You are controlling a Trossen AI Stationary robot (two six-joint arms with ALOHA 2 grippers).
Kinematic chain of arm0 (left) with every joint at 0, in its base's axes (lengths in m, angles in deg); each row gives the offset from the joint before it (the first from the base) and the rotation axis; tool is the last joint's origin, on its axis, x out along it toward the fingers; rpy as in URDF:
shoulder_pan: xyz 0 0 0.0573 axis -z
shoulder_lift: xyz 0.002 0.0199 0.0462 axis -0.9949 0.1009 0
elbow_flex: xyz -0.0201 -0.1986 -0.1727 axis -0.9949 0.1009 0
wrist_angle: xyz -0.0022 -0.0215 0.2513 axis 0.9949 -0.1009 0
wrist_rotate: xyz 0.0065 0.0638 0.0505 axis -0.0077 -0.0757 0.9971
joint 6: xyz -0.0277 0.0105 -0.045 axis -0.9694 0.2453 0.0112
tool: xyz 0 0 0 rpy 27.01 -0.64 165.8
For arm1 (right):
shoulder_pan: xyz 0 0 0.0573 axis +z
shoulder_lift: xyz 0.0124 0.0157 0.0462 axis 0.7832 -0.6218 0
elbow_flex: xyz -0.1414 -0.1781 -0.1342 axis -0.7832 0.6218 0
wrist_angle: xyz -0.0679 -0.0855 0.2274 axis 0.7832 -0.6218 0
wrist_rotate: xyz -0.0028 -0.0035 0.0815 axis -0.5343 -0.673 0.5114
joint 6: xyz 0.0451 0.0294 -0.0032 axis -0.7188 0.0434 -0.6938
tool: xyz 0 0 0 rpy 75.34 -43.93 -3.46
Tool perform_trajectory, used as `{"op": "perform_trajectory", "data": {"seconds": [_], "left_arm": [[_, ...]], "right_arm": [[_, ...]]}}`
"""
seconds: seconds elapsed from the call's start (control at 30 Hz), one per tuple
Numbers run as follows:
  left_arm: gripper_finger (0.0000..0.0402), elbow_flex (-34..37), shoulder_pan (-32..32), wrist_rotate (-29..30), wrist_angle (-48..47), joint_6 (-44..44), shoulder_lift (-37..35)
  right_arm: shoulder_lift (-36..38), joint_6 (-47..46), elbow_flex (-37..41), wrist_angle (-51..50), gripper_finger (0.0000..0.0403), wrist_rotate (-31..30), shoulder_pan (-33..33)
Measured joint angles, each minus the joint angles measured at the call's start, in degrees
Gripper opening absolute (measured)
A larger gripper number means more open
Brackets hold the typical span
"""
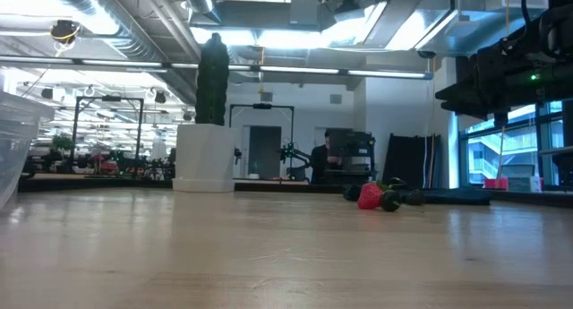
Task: Pick and placing Produce into tupperware
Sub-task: Move the transparent bin to the right of the table
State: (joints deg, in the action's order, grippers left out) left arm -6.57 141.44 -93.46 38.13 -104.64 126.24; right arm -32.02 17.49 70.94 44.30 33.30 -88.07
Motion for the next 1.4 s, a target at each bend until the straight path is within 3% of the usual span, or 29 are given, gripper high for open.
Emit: {"op": "perform_trajectory", "data": {"seconds": [0.17, 0.63, 0.97, 1.17, 1.4], "left_arm": [[0.019, 0.0, 0.0, 5.3, -0.1, 0.6, 0.3], [0.0205, 0.0, -0.1, 6.8, -1.0, 0.4, 0.2], [0.022, 0.0, -0.9, 11.6, -0.3, 0.4, 0.2], [0.022, 0.0, -3.0, 16.2, 4.0, 5.3, 0.2], [0.022, 0.0, -6.0, 16.9, 5.4, 10.3, 0.2]], "right_arm": [[0.0, 0.1, 0.0, 0.0, 0.0198, 0.0, 0.0], [0.0, 1.7, 0.0, 0.2, 0.0198, 0.0, 0.0], [0.0, 2.0, 0.0, 0.4, 0.0198, -2.2, 0.0], [0.0, 3.0, 0.0, 0.4, 0.0198, -2.2, 0.0], [0.0, 3.1, 0.0, 0.4, 0.0198, -2.2, 0.0]]}}
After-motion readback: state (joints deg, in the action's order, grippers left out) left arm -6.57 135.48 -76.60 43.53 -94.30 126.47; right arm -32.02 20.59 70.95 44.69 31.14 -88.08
